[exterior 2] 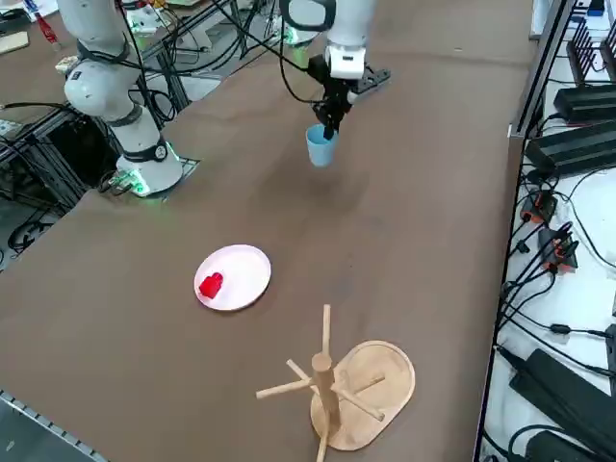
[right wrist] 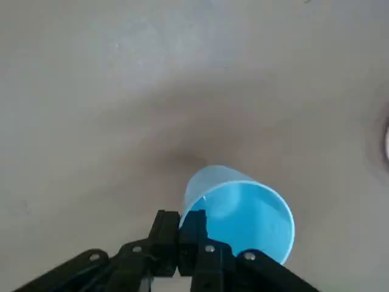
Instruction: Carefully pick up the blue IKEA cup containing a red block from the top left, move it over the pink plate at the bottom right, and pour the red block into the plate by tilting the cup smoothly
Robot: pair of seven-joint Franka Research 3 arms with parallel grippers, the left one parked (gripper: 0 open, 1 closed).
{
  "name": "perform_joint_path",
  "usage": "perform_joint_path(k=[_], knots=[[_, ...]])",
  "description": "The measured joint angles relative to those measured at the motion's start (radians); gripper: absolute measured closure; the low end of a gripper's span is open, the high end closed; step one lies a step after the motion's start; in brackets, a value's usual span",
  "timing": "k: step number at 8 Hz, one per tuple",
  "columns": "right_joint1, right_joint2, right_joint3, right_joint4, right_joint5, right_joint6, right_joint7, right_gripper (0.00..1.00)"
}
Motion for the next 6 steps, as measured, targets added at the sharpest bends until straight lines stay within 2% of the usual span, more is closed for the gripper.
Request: perform_joint_path(k=[3,6], knots=[[0.002,0.099,-0.005,0.006,-0.001,0.094,0.021,0.98],[0.030,0.149,-0.004,0.031,-0.014,0.110,0.073,0.98]])
